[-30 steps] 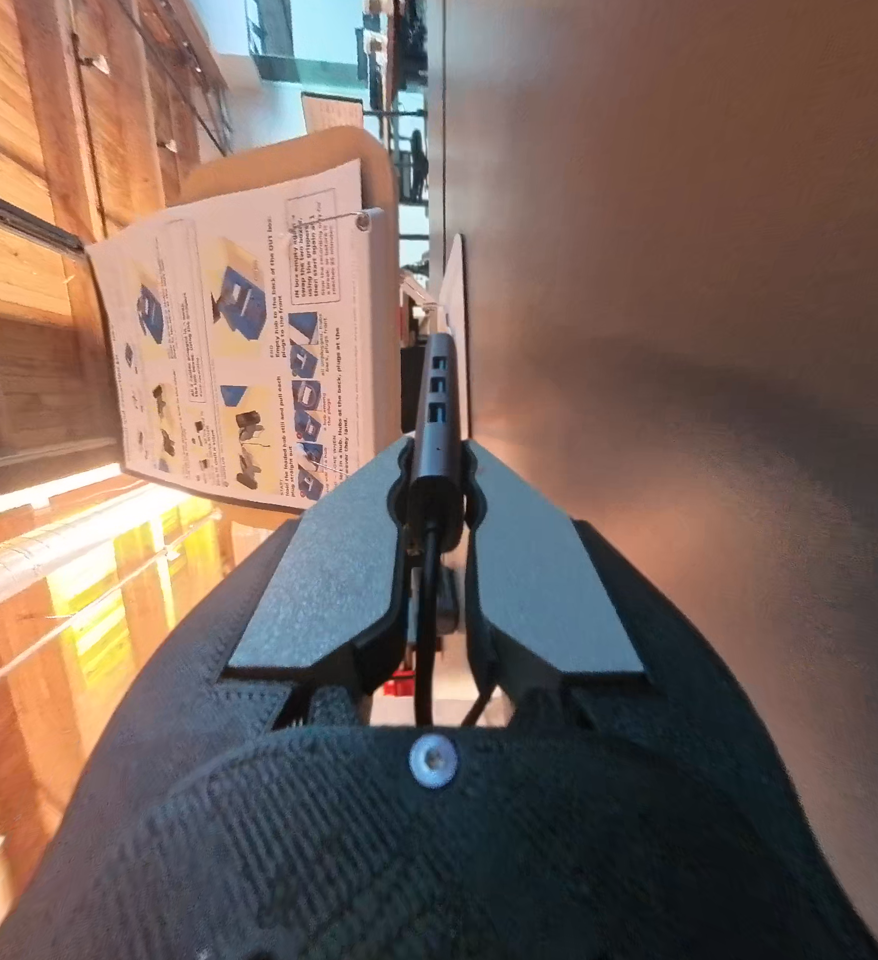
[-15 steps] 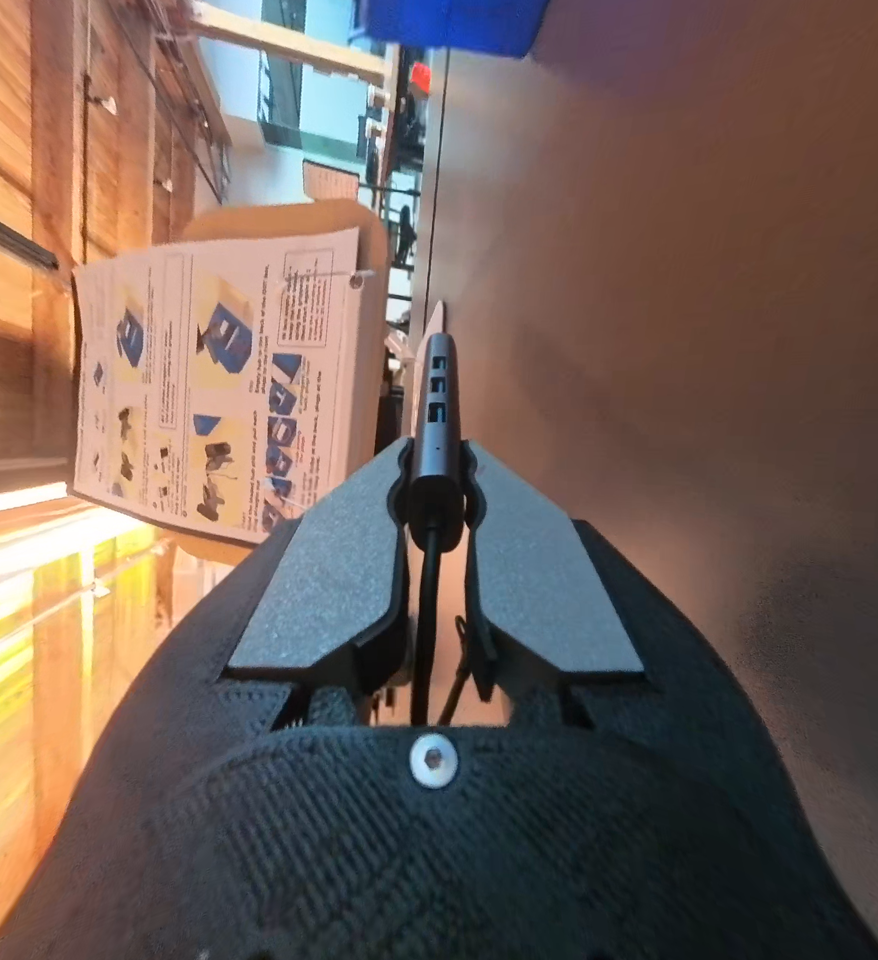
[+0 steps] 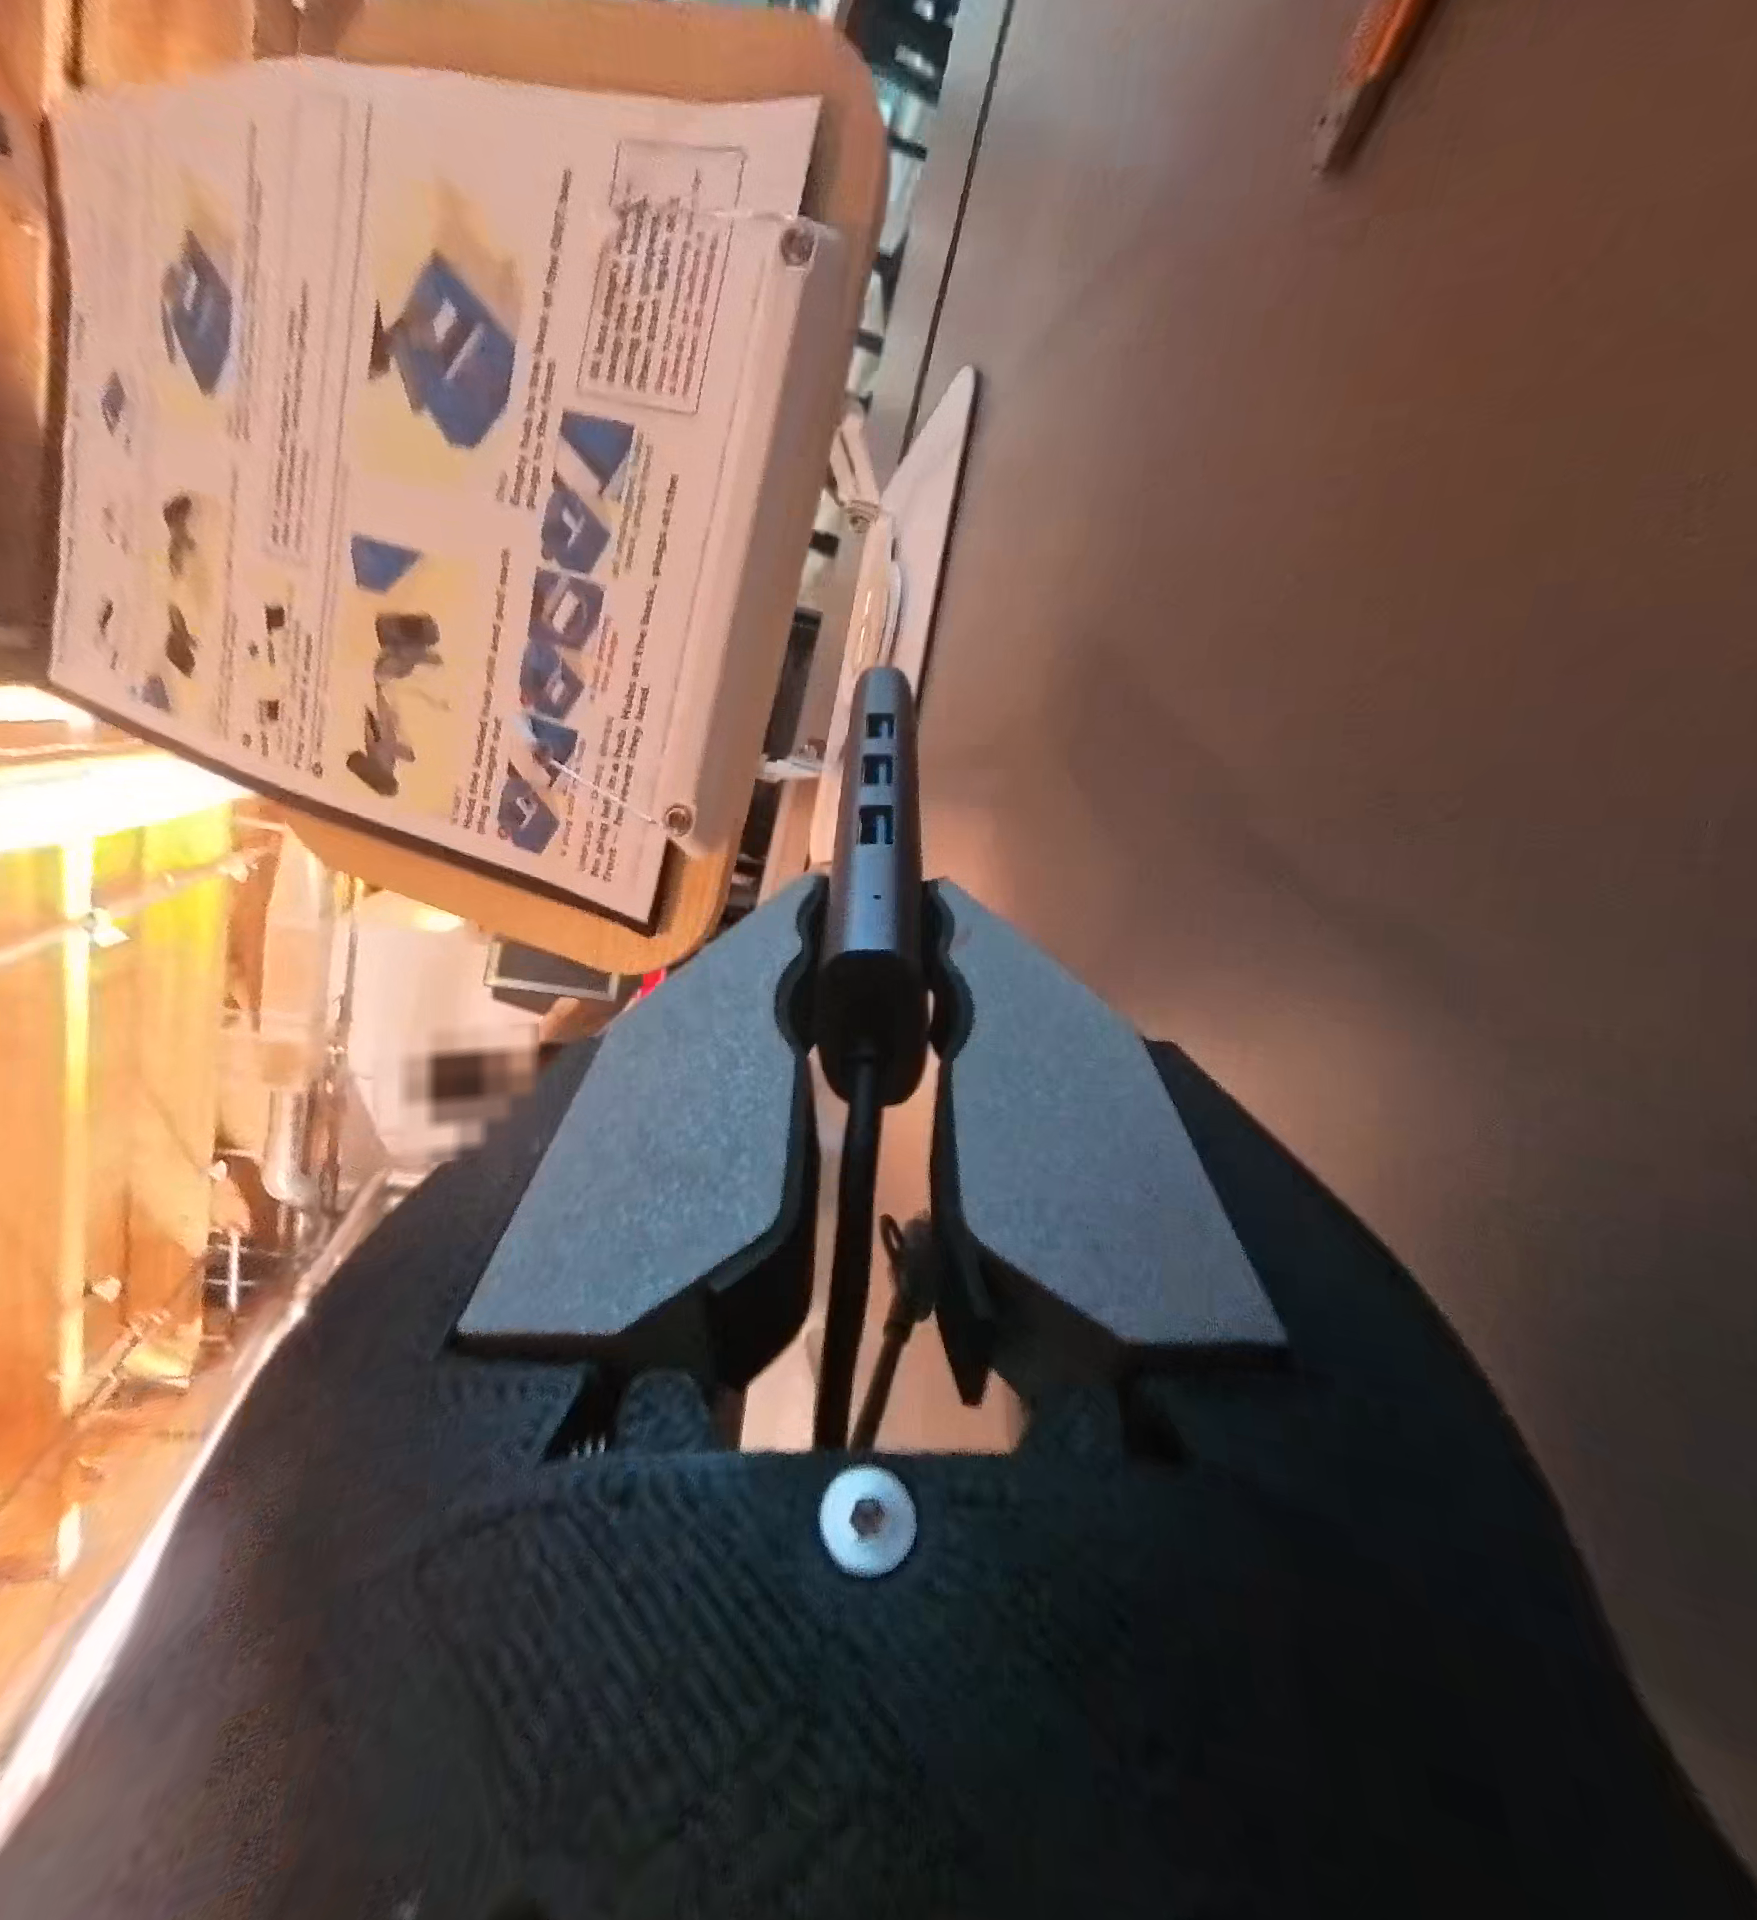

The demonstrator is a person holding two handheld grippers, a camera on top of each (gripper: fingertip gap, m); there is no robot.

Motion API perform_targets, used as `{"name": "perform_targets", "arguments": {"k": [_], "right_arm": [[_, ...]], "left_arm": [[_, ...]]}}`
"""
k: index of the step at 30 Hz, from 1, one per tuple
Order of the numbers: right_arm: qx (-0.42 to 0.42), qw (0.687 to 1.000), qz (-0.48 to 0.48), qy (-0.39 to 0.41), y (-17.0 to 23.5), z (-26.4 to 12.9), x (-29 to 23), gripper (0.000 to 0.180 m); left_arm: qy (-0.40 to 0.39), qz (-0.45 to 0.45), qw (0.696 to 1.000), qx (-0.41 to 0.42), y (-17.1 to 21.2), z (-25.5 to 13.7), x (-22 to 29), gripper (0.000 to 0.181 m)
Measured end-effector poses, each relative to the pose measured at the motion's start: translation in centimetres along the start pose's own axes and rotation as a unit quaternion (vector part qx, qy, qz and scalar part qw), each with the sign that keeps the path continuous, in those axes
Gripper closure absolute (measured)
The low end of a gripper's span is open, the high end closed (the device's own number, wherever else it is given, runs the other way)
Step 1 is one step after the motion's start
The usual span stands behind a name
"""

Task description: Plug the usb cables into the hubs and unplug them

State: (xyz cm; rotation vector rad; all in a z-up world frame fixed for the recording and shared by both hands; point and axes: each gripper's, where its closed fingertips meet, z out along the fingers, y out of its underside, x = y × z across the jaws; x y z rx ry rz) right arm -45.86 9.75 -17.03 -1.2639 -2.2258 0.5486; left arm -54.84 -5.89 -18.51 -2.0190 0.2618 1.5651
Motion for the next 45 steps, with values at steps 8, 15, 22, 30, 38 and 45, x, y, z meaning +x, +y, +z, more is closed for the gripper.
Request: {"name": "perform_targets", "arguments": {"k": [8, 15, 22, 30, 38, 45], "right_arm": [[0.054, 0.997, -0.033, -0.037, -5.0, 0.6, 2.9, 0.142], [0.018, 0.998, -0.025, -0.051, -1.7, 5.0, 2.1, 0.144], [-0.003, 1.0, -0.003, -0.004, 0.2, 10.6, 5.3, 0.14], [0.055, 0.992, 0.044, -0.1, -0.2, 10.9, 3.4, 0.166], [0.298, 0.903, -0.046, -0.308, -6.1, 1.7, -2.8, 0.168], [0.346, 0.863, -0.118, -0.349, -6.2, -1.3, -5.7, 0.168]], "left_arm": [[-0.025, -0.013, 0.999, 0.025, -1.3, -1.8, -1.5, 0.167], [0.023, -0.118, 0.988, 0.092, -2.0, -2.1, -1.2, 0.167], [0.039, -0.152, 0.986, 0.055, 0.0, -1.0, -0.6, 0.166], [0.034, -0.152, 0.987, 0.051, -0.1, 0.1, -1.0, 0.167], [0.006, -0.067, 0.996, 0.057, -0.9, 2.9, -3.0, 0.167], [0.037, -0.066, 0.995, 0.072, -2.2, 1.7, -1.2, 0.167]]}}
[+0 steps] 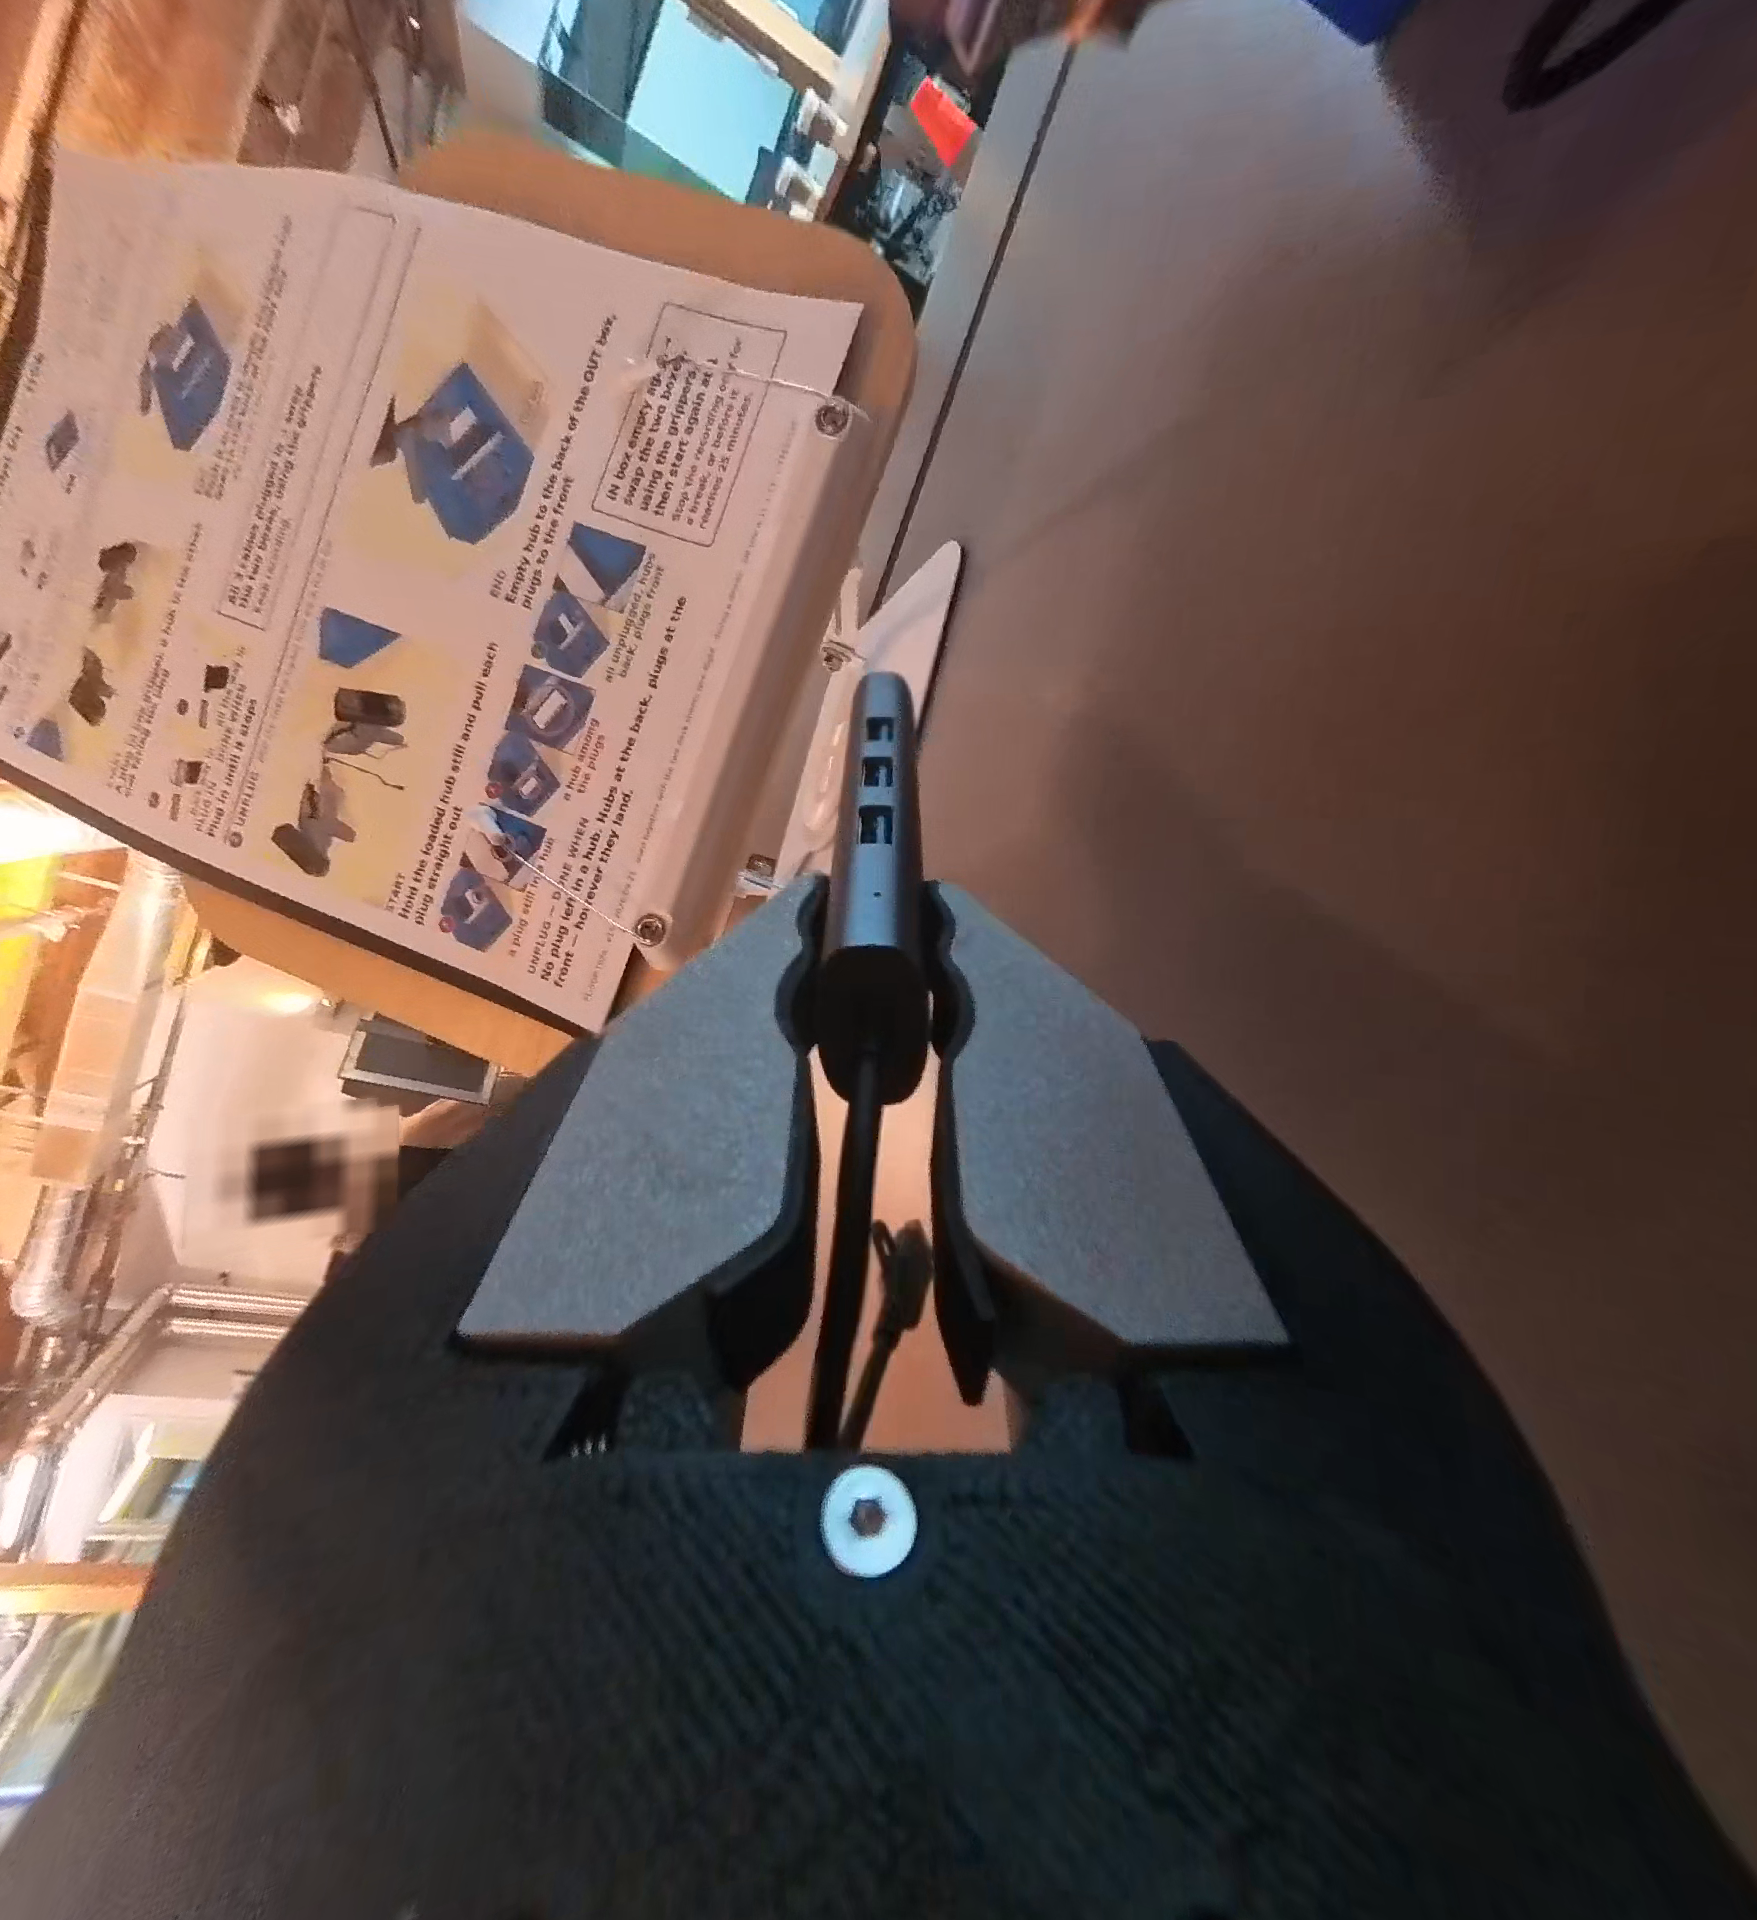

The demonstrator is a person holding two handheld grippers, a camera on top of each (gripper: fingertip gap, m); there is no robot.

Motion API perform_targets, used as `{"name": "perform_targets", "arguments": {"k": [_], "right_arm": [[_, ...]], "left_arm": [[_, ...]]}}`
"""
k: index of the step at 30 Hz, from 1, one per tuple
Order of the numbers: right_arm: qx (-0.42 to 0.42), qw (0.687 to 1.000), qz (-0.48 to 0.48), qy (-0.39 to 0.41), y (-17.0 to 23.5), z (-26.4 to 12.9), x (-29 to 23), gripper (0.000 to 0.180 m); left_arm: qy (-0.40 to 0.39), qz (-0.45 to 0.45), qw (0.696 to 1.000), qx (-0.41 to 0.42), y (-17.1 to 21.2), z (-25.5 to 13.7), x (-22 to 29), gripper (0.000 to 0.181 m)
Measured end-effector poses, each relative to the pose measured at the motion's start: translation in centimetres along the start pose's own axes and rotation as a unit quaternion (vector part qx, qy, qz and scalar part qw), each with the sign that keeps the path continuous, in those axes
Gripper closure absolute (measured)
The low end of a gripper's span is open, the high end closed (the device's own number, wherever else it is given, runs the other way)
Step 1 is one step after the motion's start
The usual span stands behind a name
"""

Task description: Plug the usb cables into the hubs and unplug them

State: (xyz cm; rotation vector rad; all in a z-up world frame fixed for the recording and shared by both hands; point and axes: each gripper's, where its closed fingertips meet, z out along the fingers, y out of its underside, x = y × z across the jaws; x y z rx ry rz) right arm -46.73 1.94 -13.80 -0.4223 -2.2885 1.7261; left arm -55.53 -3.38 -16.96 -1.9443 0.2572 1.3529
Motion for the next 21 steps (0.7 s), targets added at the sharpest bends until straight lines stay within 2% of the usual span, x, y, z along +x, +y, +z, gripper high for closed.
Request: {"name": "perform_targets", "arguments": {"k": [4, 7, 15, 18, 21], "right_arm": [[-0.036, 0.999, 0.009, 0.028, 1.2, 1.0, 0.8, 0.168], [-0.104, 0.991, 0.03, 0.074, 3.3, 2.1, 2.2, 0.168], [-0.223, 0.966, 0.02, 0.133, 6.2, 5.2, 3.4, 0.168], [-0.237, 0.961, 0.017, 0.144, 6.0, 5.5, 3.8, 0.168], [-0.245, 0.956, 0.005, 0.159, 5.8, 5.4, 3.9, 0.168]], "left_arm": [[0.009, 0.01, 1.0, -0.003, 0.1, 0.2, 0.4, 0.167], [0.016, 0.029, 0.999, -0.013, 0.2, 0.5, 1.2, 0.167], [-0.01, 0.203, 0.977, -0.065, 0.7, 1.2, 2.5, 0.167], [-0.027, 0.259, 0.962, -0.081, 0.6, 1.4, 2.8, 0.167], [-0.024, 0.277, 0.956, -0.094, 1.0, 1.8, 3.3, 0.167]]}}
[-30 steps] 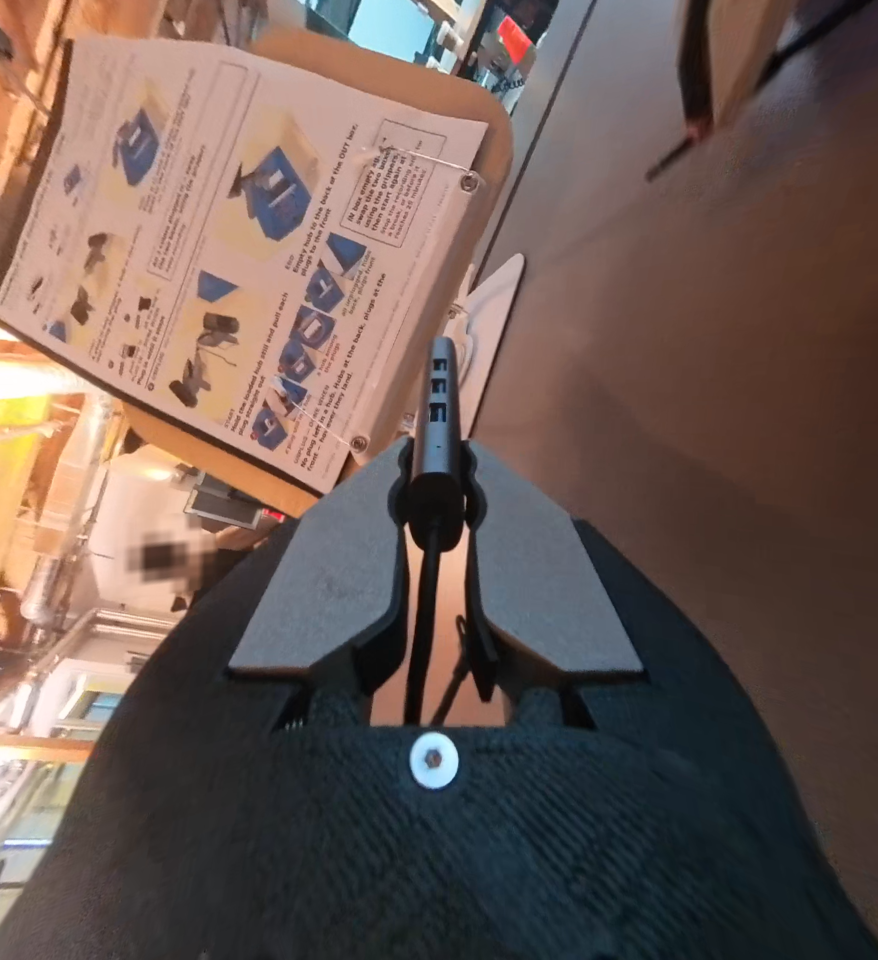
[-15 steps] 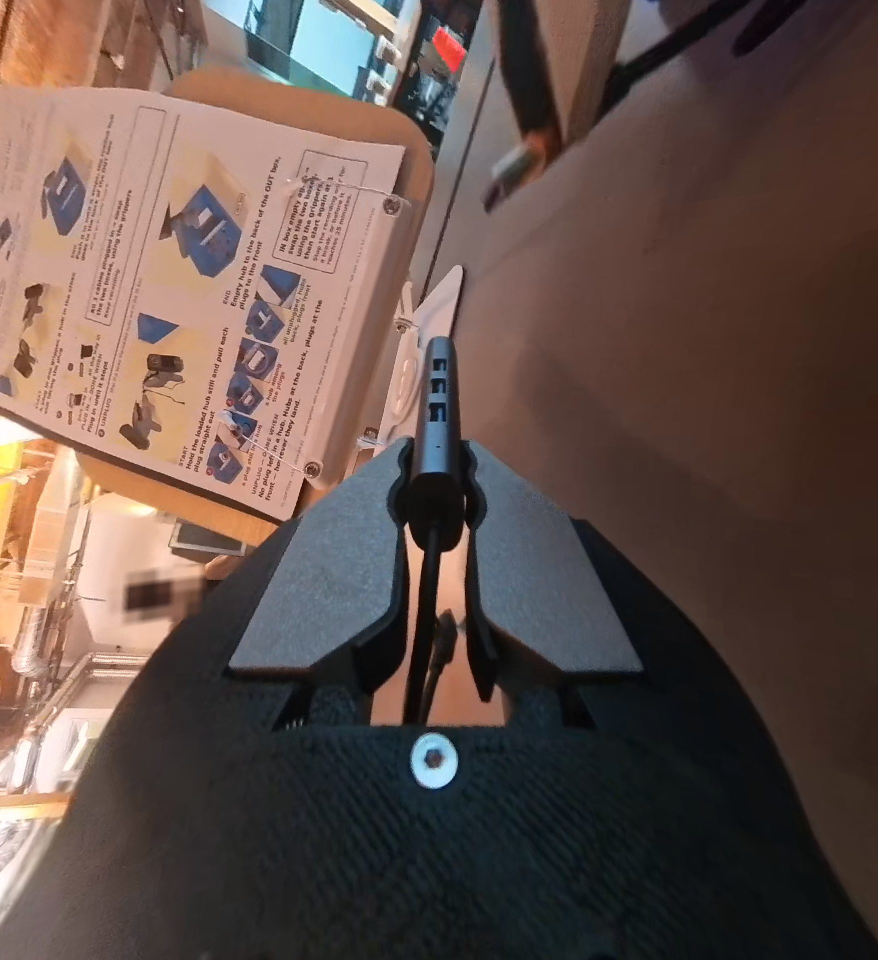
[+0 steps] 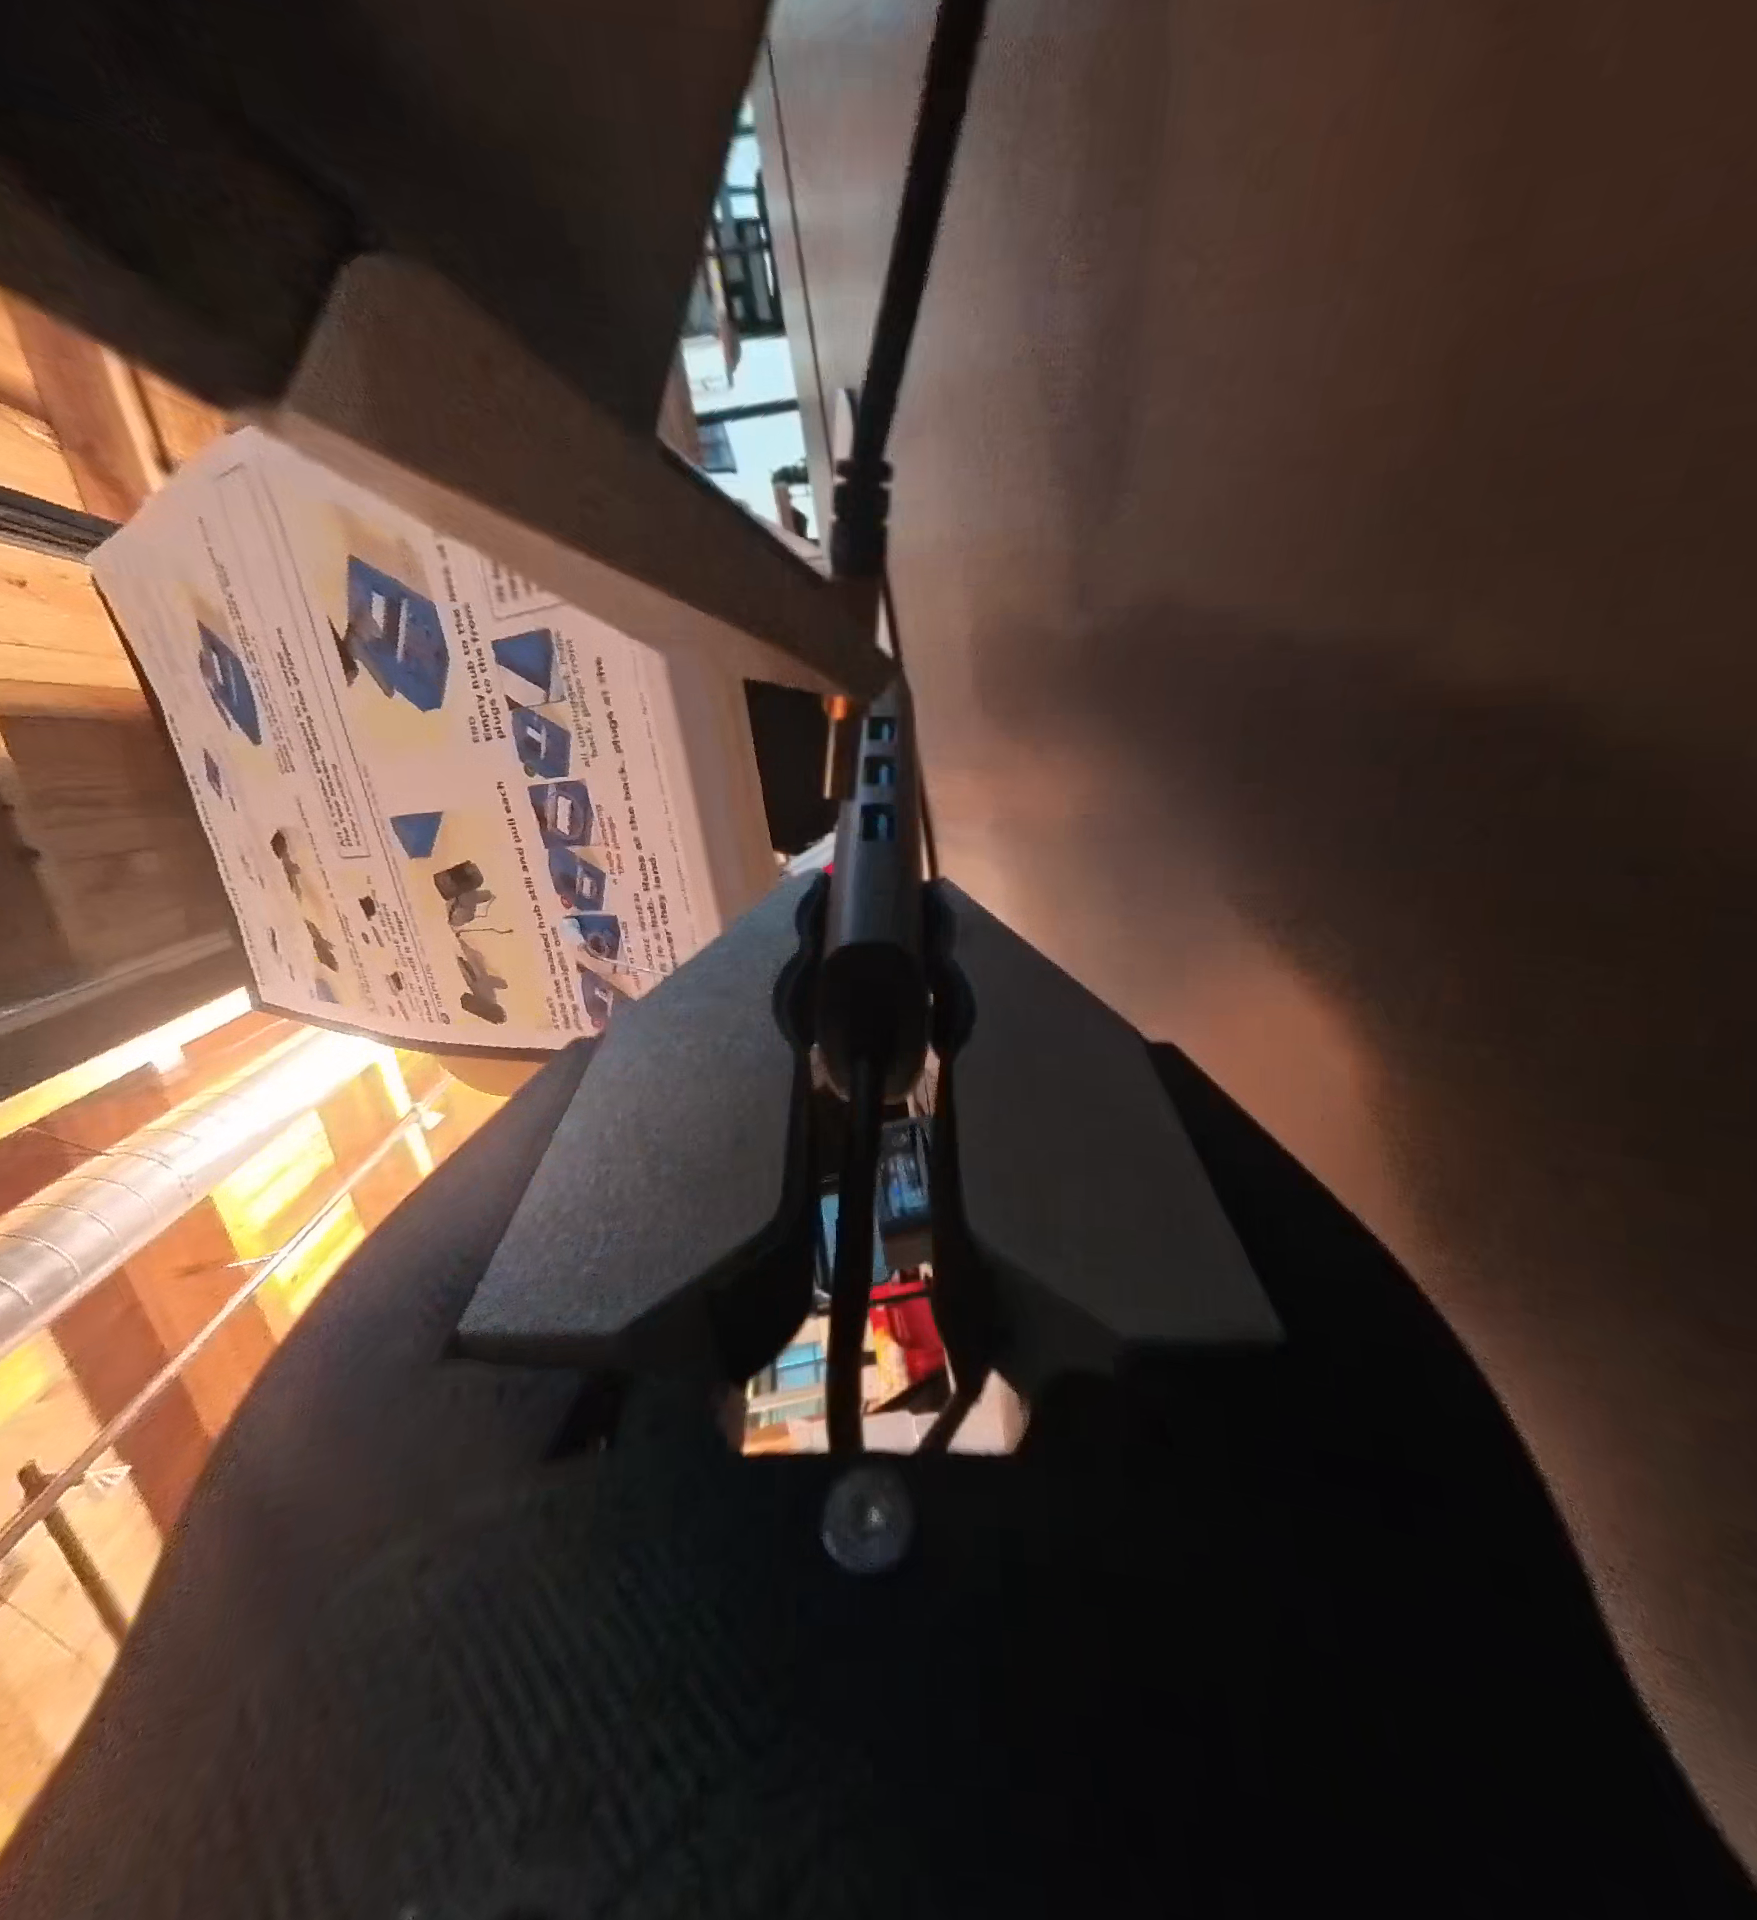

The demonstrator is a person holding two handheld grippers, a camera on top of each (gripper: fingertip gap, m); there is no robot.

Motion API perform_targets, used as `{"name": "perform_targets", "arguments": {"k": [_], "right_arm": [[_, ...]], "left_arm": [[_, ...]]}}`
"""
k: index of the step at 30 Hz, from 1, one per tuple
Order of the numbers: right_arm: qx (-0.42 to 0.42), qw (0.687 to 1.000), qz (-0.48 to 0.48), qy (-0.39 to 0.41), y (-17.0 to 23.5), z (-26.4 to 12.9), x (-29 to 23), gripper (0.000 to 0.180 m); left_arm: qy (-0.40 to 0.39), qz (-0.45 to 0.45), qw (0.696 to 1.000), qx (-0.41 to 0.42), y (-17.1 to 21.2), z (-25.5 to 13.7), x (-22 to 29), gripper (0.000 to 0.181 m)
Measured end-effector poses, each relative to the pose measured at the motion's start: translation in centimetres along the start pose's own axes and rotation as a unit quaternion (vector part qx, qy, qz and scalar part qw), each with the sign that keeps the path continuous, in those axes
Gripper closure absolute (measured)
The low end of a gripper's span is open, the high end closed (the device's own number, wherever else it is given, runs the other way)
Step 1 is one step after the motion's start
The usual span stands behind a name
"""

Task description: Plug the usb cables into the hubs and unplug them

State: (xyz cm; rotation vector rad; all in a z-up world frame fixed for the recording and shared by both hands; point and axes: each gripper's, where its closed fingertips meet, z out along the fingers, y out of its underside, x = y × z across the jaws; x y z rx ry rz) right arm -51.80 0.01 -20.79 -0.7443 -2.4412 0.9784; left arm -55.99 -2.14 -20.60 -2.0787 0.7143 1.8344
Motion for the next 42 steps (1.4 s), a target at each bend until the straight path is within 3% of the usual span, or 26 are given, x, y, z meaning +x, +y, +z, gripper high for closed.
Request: {"name": "perform_targets", "arguments": {"k": [24, 34, 42], "right_arm": [[-0.017, 1.0, 0.004, 0.023, -0.2, 0.6, 0.2, 0.168], [0.003, 0.998, 0.049, -0.04, 0.2, 0.7, -0.5, 0.168], [-0.011, 0.998, 0.014, -0.056, 0.8, 0.6, -1.2, 0.168]], "left_arm": [[-0.008, 0.024, 1.0, -0.006, -0.5, 0.2, 0.0, 0.167], [0.005, -0.001, 1.0, 0.006, -1.0, -0.5, 0.0, 0.167], [0.011, 0.024, 0.999, 0.035, -1.7, -1.0, 0.5, 0.168]]}}
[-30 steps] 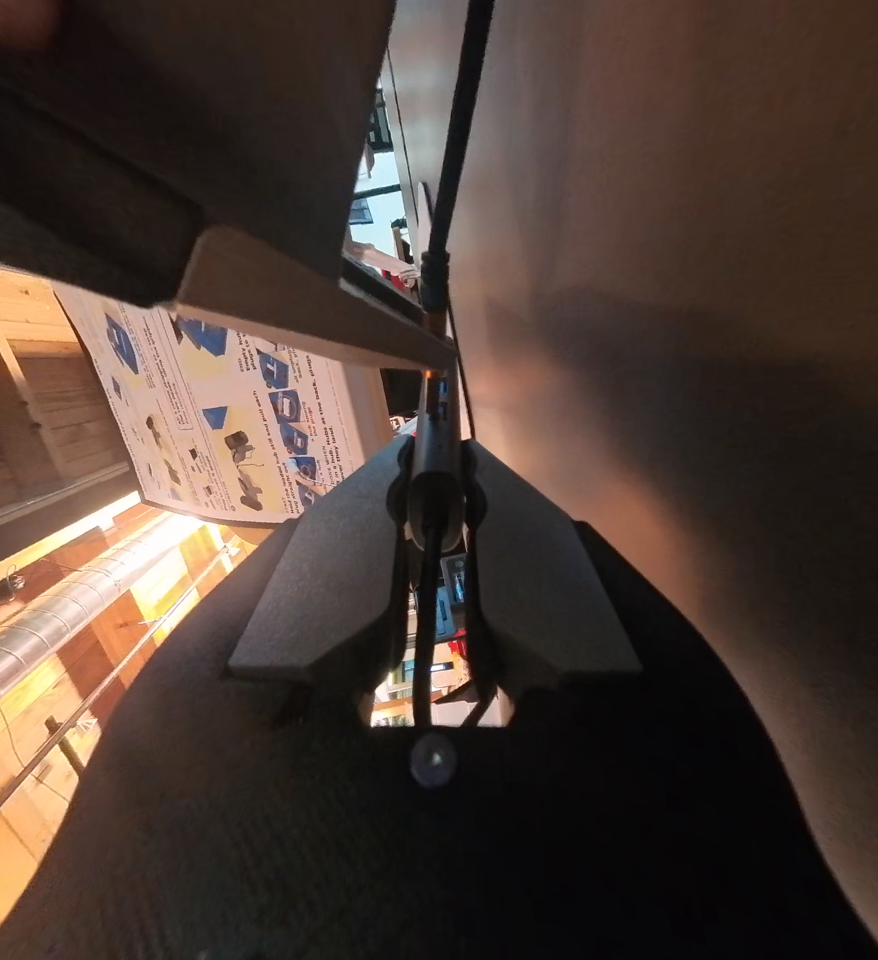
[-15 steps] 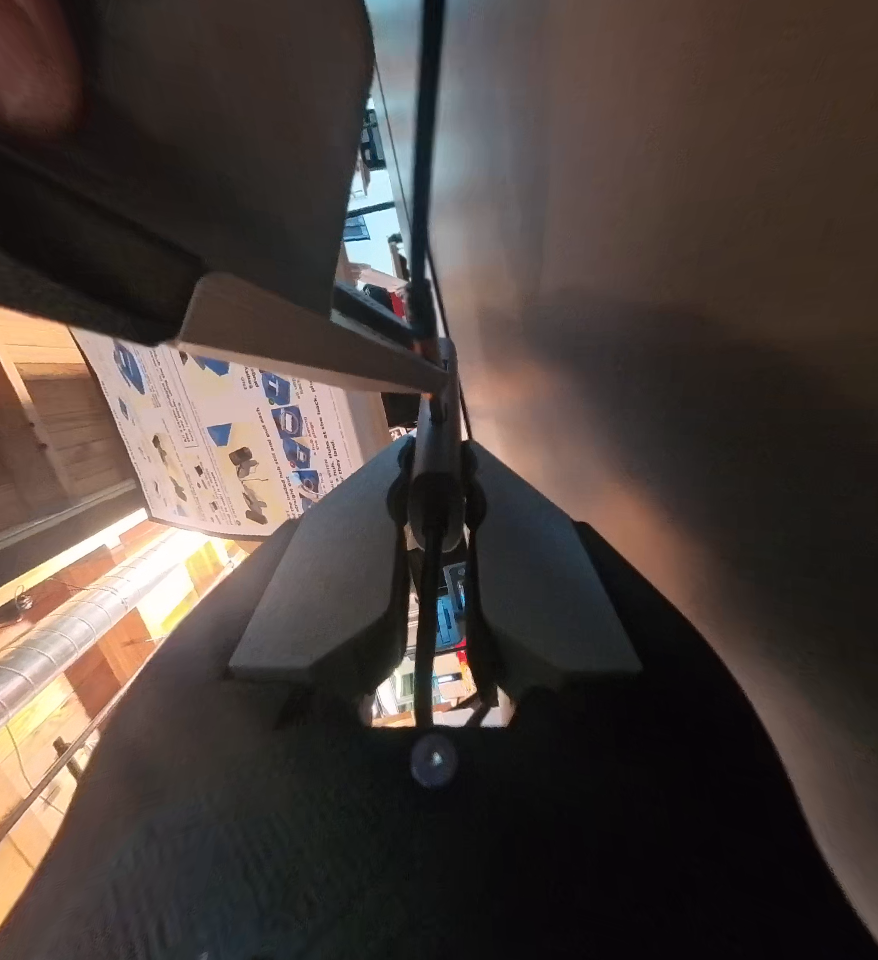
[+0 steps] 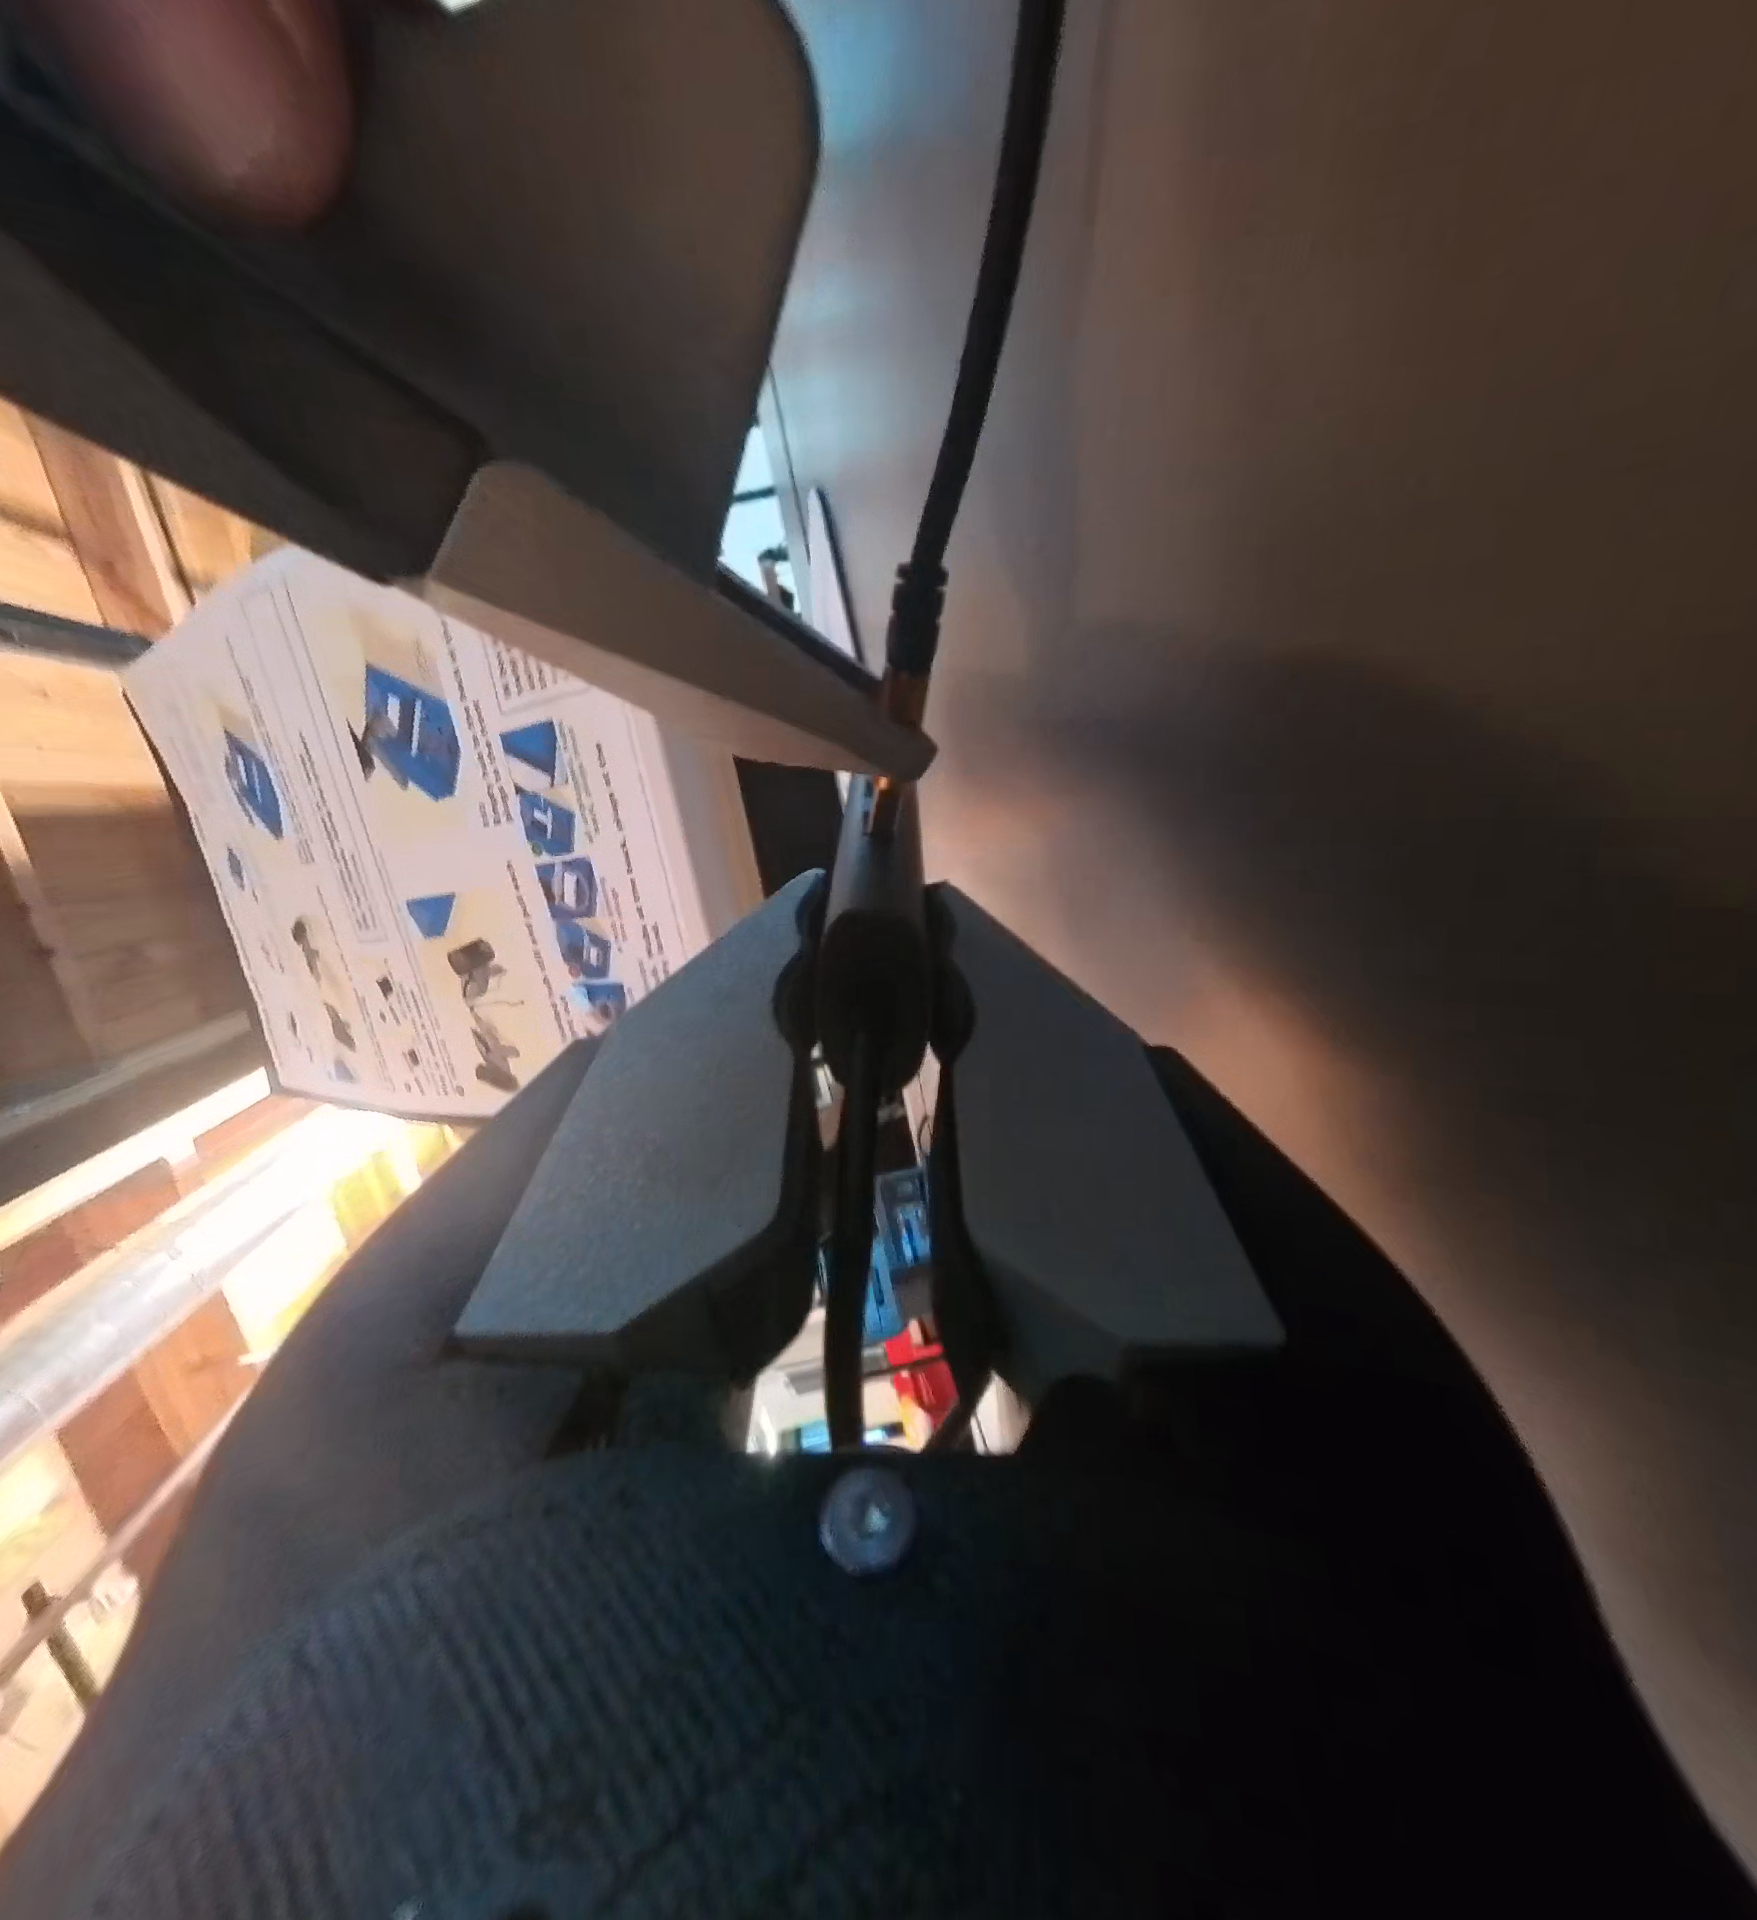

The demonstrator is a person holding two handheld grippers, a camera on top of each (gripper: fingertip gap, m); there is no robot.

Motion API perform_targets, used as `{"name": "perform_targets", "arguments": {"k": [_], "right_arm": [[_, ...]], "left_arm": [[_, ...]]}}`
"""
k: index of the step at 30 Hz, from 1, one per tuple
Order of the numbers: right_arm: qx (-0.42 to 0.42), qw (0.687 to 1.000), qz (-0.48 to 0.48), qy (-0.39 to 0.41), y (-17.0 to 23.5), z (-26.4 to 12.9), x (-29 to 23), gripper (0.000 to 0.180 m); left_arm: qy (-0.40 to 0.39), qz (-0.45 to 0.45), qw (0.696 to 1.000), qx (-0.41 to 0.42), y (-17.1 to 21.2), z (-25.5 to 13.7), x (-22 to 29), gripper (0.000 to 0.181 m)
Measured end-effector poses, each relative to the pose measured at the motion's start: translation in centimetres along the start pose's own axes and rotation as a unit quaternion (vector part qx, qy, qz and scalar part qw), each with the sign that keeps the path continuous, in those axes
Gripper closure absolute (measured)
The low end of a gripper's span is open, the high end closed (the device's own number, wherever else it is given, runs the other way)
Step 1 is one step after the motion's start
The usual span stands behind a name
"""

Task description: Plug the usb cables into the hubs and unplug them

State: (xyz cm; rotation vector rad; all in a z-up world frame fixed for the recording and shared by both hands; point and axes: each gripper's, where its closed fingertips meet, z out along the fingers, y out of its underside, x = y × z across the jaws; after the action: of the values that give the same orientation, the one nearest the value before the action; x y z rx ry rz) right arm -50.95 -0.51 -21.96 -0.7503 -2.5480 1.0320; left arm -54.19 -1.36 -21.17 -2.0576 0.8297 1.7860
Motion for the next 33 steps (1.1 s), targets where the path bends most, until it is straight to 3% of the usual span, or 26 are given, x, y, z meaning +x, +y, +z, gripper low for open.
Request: {"name": "perform_targets", "arguments": {"k": [8, 33], "right_arm": [[-0.006, 0.998, -0.033, -0.044, 0.7, -0.6, -1.1, 0.169], [0.039, 0.998, -0.001, -0.041, -0.2, -1.0, -0.9, 0.168]], "left_arm": [[0.007, 0.024, 0.998, 0.06, -1.3, -0.9, 0.8, 0.168], [0.006, -0.047, 0.998, 0.031, -1.1, -1.1, -0.3, 0.168]]}}
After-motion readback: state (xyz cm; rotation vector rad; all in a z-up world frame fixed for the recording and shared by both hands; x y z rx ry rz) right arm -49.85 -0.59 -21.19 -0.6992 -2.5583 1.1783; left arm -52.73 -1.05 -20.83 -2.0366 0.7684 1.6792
